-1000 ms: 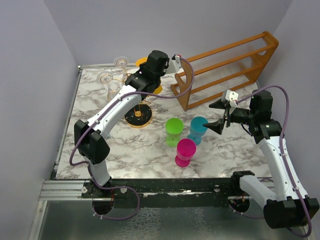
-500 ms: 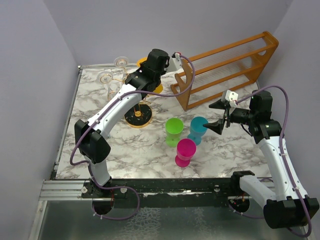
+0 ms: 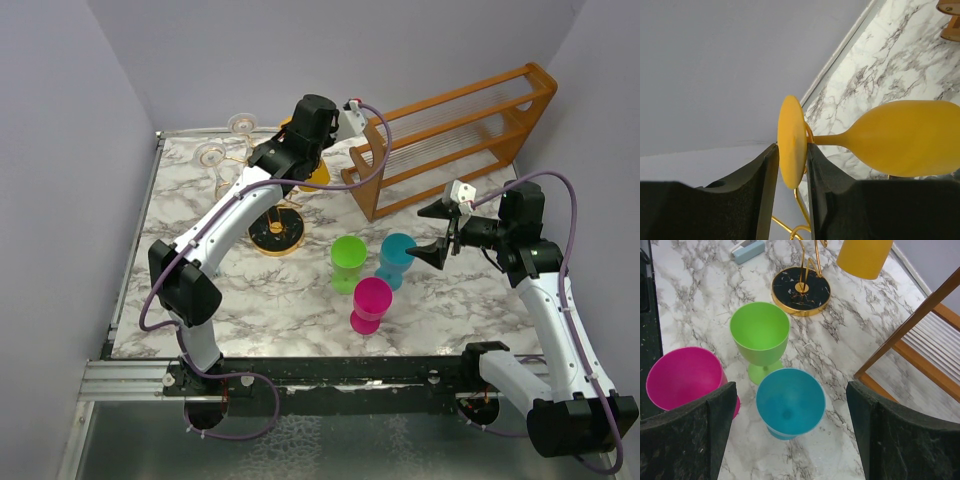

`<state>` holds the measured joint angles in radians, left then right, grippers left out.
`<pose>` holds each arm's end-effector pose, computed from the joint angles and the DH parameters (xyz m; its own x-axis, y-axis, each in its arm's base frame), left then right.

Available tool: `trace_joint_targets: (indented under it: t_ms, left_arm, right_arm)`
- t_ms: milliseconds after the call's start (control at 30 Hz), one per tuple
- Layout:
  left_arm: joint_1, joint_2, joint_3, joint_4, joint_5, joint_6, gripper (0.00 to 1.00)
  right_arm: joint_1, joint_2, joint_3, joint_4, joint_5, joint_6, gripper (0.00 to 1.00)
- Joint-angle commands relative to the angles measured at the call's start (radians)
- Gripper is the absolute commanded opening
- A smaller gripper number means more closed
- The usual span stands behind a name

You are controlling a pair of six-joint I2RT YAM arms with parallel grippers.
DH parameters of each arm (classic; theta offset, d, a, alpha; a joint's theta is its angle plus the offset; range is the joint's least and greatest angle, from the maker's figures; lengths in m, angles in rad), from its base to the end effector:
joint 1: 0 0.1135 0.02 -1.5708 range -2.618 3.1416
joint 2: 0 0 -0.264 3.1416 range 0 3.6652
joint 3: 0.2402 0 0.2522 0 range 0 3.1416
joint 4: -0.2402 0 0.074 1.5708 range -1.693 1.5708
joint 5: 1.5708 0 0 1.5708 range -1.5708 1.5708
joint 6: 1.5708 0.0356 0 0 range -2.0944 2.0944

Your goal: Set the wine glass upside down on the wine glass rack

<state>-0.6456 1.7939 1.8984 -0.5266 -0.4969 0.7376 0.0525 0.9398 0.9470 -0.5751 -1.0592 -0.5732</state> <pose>0.3392 -0.2342 0.4130 -0.1201 0.8306 -0.5438 0.3544 0.5475 0.7580 0.1840 0.0408 0.3392 -0.0392 -0.2679 -0.9626 -0.9296 0.3631 -0.0632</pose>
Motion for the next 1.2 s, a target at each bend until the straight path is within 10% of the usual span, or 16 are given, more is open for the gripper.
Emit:
trace_joint_targets:
  t_ms: [0,600,1167]
  left_arm:
    - [-0.005,0.000,0.028,-0.026,0.060,-0.068,0.32]
    - [-0.005,-0.029,0.087,-0.075,0.204,-0.183,0.40]
    - [0.032,-0.315,-0.088,-0.053,0.372,-0.341,0.86]
  right_arm:
    - [-0.003,-0.010,-0.007,0.024,0.007,-0.001,0.90]
    - [-0.002,-0.002,-0.018,0.040,0.018,0.001,0.90]
    - [0.019,0.198,0.153,-0.138,0.337,-0.005,0.78]
